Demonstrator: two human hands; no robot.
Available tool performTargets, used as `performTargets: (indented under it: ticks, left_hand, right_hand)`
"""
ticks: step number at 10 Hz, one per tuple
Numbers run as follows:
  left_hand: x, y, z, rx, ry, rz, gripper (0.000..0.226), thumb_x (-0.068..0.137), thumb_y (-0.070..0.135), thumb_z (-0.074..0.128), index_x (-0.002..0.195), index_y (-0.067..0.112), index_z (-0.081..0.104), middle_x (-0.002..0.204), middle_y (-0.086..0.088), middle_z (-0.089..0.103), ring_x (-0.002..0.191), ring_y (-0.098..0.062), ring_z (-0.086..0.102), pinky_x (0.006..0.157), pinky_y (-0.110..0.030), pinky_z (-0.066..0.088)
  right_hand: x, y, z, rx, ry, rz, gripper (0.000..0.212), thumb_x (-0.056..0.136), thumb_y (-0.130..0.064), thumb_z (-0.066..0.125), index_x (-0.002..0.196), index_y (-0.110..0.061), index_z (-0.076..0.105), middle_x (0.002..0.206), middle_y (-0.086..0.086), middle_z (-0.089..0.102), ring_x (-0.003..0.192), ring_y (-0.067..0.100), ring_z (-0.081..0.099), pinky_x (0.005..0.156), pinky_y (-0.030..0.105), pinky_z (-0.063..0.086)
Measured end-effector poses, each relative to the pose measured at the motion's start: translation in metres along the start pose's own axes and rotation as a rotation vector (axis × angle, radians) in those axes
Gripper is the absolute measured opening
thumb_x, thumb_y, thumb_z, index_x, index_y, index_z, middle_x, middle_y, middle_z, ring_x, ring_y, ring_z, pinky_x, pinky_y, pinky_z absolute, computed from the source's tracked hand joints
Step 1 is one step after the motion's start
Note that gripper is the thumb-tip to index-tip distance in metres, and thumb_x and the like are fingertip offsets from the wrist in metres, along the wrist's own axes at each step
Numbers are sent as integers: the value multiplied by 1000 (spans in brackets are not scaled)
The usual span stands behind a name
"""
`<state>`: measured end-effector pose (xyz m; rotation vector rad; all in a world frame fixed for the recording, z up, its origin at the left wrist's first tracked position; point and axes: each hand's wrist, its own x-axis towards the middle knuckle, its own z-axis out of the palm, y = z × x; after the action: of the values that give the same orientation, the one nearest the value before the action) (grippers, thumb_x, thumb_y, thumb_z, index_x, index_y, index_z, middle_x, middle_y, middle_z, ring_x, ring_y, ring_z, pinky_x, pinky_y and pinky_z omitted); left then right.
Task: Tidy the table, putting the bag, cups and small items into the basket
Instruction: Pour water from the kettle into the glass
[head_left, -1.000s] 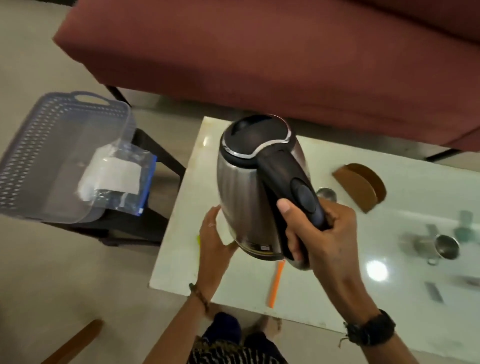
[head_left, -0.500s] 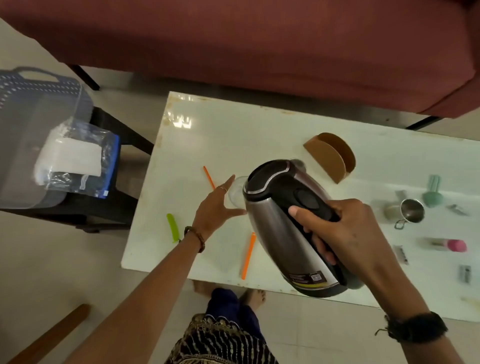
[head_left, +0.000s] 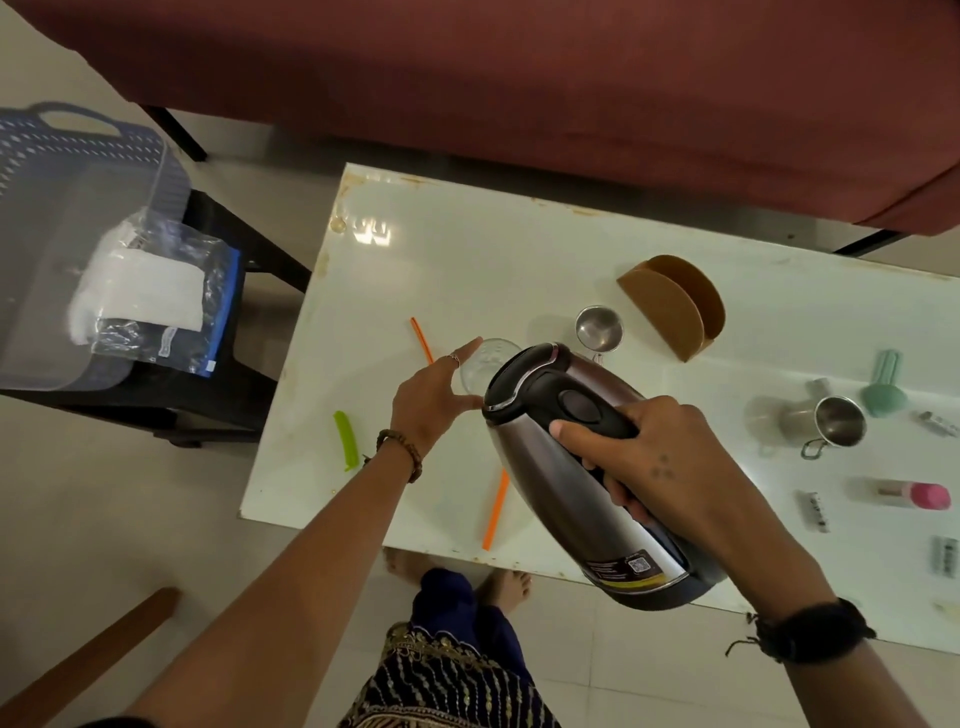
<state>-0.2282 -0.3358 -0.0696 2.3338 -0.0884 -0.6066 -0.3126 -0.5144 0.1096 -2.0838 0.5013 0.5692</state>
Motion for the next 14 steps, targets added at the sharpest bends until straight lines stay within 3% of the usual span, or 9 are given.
performTargets:
  ticks: [3, 4, 5, 6, 8, 9, 10, 11, 14]
  left_hand:
    - [-2, 5, -1, 36, 9, -48, 73, 74, 39, 70, 137, 42, 33, 135, 7, 53, 122, -19, 49, 79, -28, 41]
    - [-3, 5, 0, 39, 11, -42, 72, 75, 37, 70, 137, 42, 33, 136, 6, 53, 121, -20, 50, 75, -25, 39]
    - [-4, 6, 0, 23, 11, -54, 72, 75, 35, 70, 136, 43, 34, 130, 2, 57, 114, -22, 53, 70, -24, 39]
    - [-4, 6, 0, 24, 13, -63, 72, 74, 35, 71, 135, 43, 35, 118, -9, 62, 101, -27, 57, 56, -22, 36]
    - [-4, 6, -1, 32, 3, -56, 73, 74, 33, 71, 136, 41, 35, 120, -9, 62, 100, -29, 57, 64, -27, 40]
    - [-5, 5, -1, 11, 9, -65, 73, 73, 34, 71, 136, 42, 35, 120, -5, 62, 101, -24, 57, 66, -27, 41]
    - [-5, 3, 0, 6, 10, -56, 73, 73, 34, 72, 136, 42, 35, 123, -1, 61, 103, -24, 57, 69, -30, 43]
    - [-4, 3, 1, 3, 7, -50, 74, 73, 38, 72, 136, 42, 34, 127, 2, 59, 107, -23, 57, 72, -31, 45]
    - [-4, 4, 0, -3, -8, -57, 76, 72, 38, 71, 137, 44, 32, 131, 4, 57, 112, -23, 55, 69, -28, 40]
  right_hand:
    - [6, -6, 1, -63, -55, 38, 26, 82, -33, 64, 68, -12, 60, 52, 19, 58, 34, 12, 45, 53, 33, 51]
    - [8, -5, 3, -87, -83, 34, 33, 83, -33, 63, 60, -11, 57, 52, 19, 59, 33, 11, 45, 51, 31, 50]
    - [6, -5, 5, -105, -92, 66, 48, 78, -51, 55, 52, -11, 55, 36, -2, 52, 28, 4, 45, 36, 13, 41]
    - [6, -4, 5, -104, -80, 56, 49, 79, -52, 53, 52, -12, 55, 35, -4, 50, 28, 3, 46, 34, 10, 38]
    - [5, -7, 3, -101, -92, 79, 47, 78, -50, 54, 51, -12, 55, 36, -1, 51, 29, 5, 46, 37, 15, 42]
    - [2, -14, 3, -70, -43, 76, 34, 85, -31, 59, 54, -19, 59, 54, 20, 55, 39, 15, 48, 50, 31, 51]
    - [1, -9, 5, -11, -57, 88, 42, 85, -42, 55, 52, -15, 57, 43, 4, 52, 31, 5, 47, 38, 14, 43]
    - [2, -2, 5, -69, -45, 55, 46, 85, -44, 56, 55, -8, 58, 38, -3, 52, 28, 2, 47, 34, 9, 38]
    - [2, 0, 2, -77, -55, 53, 39, 84, -38, 60, 56, -12, 60, 40, 0, 52, 30, 7, 46, 38, 15, 43]
